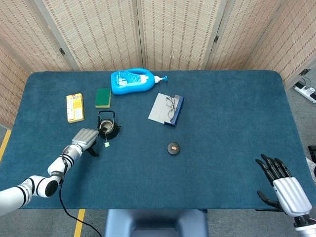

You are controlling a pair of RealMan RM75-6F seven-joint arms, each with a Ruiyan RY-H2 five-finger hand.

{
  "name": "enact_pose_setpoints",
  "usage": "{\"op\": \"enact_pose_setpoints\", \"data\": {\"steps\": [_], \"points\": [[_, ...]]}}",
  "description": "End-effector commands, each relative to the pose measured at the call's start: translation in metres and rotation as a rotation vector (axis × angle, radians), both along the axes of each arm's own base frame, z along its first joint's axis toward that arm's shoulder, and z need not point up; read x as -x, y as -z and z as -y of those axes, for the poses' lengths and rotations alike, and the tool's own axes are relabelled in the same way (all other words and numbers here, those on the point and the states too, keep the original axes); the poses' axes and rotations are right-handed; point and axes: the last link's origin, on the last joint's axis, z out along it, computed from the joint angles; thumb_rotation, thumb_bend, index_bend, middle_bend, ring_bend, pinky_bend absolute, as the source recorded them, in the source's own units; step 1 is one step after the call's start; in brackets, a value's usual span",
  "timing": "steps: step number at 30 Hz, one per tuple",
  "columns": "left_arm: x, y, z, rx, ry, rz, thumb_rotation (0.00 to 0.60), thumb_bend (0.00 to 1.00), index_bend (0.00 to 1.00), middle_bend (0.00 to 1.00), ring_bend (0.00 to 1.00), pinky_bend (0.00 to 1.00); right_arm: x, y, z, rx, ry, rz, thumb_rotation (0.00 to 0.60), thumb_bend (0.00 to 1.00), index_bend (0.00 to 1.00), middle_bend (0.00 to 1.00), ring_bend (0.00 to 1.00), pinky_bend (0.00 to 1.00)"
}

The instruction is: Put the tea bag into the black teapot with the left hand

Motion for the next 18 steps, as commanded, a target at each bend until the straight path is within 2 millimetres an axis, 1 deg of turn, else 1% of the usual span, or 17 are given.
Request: {"op": "enact_pose_setpoints", "data": {"steps": [1,5,9,11,14,15,17,18], "points": [[-0.002,0.002,-0.003,-0.007,0.000,0.015,0.600,0.16,0.13,1.00,1.00,1.00,0.000,0.000,0.001,-0.003,0.003,0.000,0.600,0.32,0.00,0.00,0.00,0.00],[-0.011,-0.007,-0.004,-0.050,0.029,0.056,0.600,0.16,0.12,1.00,1.00,1.00,0.000,0.000,0.000,-0.003,-0.003,0.002,0.600,0.32,0.00,0.00,0.00,0.00],[-0.021,-0.025,-0.001,-0.124,0.066,0.114,0.600,0.16,0.07,1.00,1.00,1.00,-0.001,-0.002,-0.003,0.002,-0.012,0.004,0.600,0.32,0.00,0.00,0.00,0.00],[-0.022,-0.036,0.003,-0.152,0.070,0.137,0.600,0.16,0.05,1.00,1.00,1.00,-0.002,-0.003,-0.004,0.003,-0.016,0.005,0.600,0.32,0.00,0.00,0.00,0.00],[-0.023,-0.059,0.014,-0.215,0.074,0.188,0.600,0.16,0.03,1.00,1.00,1.00,-0.002,-0.004,-0.006,0.003,-0.025,0.009,0.600,0.32,0.00,0.00,0.00,0.00],[-0.023,-0.071,0.021,-0.265,0.083,0.221,0.600,0.16,0.03,1.00,1.00,1.00,-0.002,-0.004,-0.007,0.003,-0.030,0.011,0.600,0.32,0.00,0.00,0.00,0.00],[-0.022,-0.095,0.035,-0.401,0.115,0.290,0.600,0.16,0.03,0.95,0.95,1.00,-0.002,-0.005,-0.007,0.002,-0.033,0.010,0.600,0.32,0.00,0.00,0.00,0.00],[-0.021,-0.104,0.044,-0.453,0.117,0.330,0.600,0.16,0.04,0.89,0.89,1.00,-0.002,-0.005,-0.006,0.004,-0.032,0.007,0.600,0.32,0.00,0.00,0.00,0.00]]}}
